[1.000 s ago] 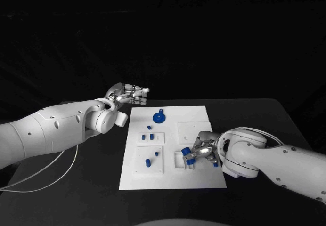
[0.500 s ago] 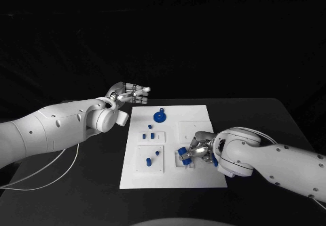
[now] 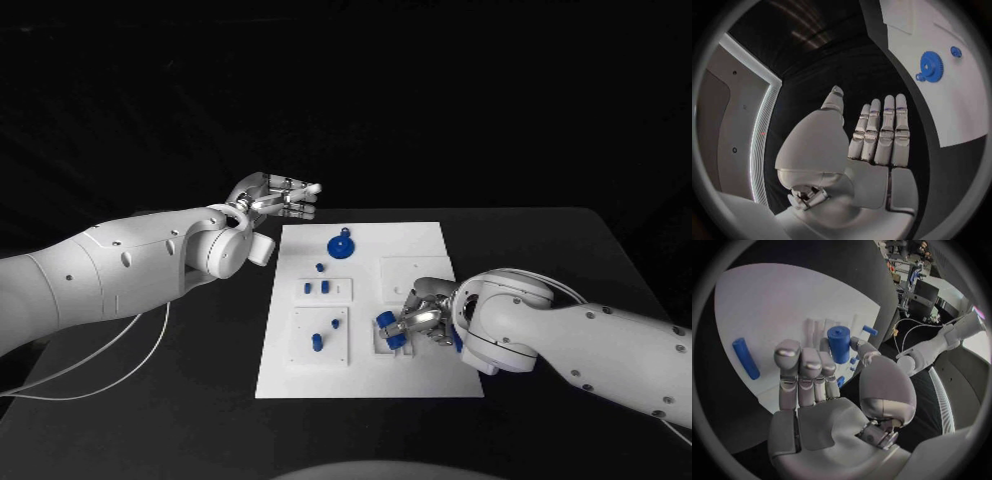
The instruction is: Assemble the parts on the task board
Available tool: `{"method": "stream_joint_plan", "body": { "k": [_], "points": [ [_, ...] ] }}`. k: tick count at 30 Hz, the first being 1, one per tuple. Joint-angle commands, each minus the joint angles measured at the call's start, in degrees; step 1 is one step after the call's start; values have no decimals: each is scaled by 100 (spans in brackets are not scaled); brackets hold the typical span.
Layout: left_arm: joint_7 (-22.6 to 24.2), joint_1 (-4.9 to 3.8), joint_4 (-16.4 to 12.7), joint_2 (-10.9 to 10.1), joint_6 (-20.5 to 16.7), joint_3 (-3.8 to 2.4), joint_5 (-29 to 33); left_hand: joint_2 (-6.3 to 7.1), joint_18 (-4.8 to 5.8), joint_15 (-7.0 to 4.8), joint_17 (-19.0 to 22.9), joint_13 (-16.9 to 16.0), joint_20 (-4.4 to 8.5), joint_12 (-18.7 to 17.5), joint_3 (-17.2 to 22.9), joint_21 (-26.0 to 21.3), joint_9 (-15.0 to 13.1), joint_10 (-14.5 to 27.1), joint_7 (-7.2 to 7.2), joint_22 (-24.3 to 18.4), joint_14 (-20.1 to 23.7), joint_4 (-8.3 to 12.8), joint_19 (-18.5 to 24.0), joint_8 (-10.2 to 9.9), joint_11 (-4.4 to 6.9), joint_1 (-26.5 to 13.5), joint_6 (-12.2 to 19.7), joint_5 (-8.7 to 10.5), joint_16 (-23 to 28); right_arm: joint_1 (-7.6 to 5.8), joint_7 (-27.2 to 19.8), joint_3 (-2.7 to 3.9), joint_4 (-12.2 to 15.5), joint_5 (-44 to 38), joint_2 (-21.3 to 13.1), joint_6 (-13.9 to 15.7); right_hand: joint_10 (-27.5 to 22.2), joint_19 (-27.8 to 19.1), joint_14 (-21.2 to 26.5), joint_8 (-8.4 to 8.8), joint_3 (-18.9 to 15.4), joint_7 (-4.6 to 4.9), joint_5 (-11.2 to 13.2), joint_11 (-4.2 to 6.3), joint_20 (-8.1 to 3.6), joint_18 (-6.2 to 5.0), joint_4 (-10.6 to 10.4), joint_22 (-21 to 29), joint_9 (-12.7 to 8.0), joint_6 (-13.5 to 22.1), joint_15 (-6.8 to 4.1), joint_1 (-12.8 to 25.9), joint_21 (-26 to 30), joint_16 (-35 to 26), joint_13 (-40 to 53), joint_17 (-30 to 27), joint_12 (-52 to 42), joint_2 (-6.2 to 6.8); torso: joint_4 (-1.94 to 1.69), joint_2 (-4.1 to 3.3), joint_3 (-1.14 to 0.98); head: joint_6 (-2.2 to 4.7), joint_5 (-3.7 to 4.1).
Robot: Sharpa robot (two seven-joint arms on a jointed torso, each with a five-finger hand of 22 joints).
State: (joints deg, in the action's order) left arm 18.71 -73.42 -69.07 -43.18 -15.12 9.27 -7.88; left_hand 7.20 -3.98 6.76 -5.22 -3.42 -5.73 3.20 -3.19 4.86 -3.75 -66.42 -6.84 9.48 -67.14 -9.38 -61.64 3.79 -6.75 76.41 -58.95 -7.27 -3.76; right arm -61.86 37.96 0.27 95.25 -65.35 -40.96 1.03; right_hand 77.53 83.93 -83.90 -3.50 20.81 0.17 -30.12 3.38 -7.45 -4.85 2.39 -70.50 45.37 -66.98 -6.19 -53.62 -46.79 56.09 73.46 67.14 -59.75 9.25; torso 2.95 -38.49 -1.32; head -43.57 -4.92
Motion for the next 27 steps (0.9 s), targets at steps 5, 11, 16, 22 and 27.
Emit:
{"method": "stream_joint_plan", "body": {
  "k": [5,11,16,22,27],
  "points": [
    [8,-2,-4,8,88,-4,-25,-25,82,-11,-7,-5,2,17,-3,6,-1,30,-8,-10,39,-2,37,-17,9,-52,9,-7,23,6,2,-6,-6,120,30,-64,24,315,2,-17,177,2,272,32,-33,20,130,-14,-43,-68,-36,-50,17,2,-14,7,17,-124,-1,-2,-2,-1,-1],
    [2,-2,-1,8,91,-4,-27,-30,82,-10,-7,-5,1,18,-1,8,-1,31,-11,-13,41,-10,38,-17,8,-56,1,-10,22,6,2,-6,-27,145,54,-77,19,315,2,-17,156,-3,464,31,-32,18,-31,-15,-90,-104,-35,-2,32,-5,-35,9,33,-126,0,-1,-1,-4,-1],
    [-6,-2,3,7,93,-4,-33,-30,82,-10,-7,-5,1,18,-1,8,-1,31,-11,-13,41,-10,38,-17,8,-56,1,-10,22,6,0,-6,-16,164,65,-88,18,315,2,-17,170,1,604,28,-31,18,-140,-17,-131,-113,-33,22,41,-16,-46,8,38,-92,-1,-1,-2,-6,-1],
    [-13,-2,11,6,92,-4,-39,-30,82,-10,-7,-5,1,18,-1,8,-1,31,-11,-13,41,-10,38,-17,8,-56,1,-10,22,6,-1,-6,-19,170,62,-95,16,314,3,-18,162,4,719,24,-29,14,-238,-15,-164,-127,-33,20,57,-34,-64,3,54,-65,-1,1,1,2,-5],
    [-18,-2,14,8,94,-4,-41,-38,82,-10,-7,-4,1,17,2,11,-1,32,-16,-16,42,-16,39,-17,8,-60,-6,-17,23,6,1,-6,-23,171,62,-117,16,315,0,-18,154,3,778,24,-28,13,-299,-23,-186,-137,-32,7,54,-38,-75,8,58,-59,-1,0,0,-21,-12]
  ]
}}
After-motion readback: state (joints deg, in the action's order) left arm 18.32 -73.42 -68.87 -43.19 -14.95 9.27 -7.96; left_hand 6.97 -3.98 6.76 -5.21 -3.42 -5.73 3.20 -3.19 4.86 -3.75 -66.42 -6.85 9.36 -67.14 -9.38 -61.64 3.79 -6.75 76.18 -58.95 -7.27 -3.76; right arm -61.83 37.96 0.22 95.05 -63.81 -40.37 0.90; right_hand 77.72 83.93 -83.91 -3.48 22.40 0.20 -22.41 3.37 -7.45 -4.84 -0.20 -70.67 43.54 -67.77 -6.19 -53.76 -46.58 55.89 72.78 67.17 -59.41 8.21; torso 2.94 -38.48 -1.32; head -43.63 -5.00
